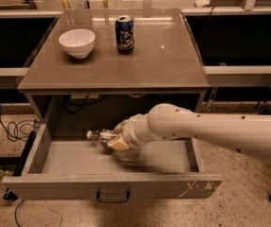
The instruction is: Pick water bottle from top drawer and place on counter
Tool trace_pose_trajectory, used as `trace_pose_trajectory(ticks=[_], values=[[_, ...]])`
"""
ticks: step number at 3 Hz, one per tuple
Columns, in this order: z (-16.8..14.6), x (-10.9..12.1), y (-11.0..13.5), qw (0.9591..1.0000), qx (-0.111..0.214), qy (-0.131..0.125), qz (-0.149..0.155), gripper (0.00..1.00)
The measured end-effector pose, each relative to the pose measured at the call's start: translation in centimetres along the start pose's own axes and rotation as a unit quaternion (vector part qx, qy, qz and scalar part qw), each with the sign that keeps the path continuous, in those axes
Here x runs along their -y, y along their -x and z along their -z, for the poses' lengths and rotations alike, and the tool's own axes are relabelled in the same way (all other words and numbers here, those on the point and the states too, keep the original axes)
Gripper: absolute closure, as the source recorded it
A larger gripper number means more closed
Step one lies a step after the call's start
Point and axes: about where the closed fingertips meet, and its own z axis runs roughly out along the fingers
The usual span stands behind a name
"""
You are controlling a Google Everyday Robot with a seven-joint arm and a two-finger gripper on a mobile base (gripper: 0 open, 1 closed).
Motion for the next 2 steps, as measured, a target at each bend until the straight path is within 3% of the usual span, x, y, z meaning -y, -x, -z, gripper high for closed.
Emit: trace_pose_trajectory(ticks=[2], values=[[7.5, 1.1, 1.5, 0.9995, 0.024, -0.02, -0.002, 1.0]])
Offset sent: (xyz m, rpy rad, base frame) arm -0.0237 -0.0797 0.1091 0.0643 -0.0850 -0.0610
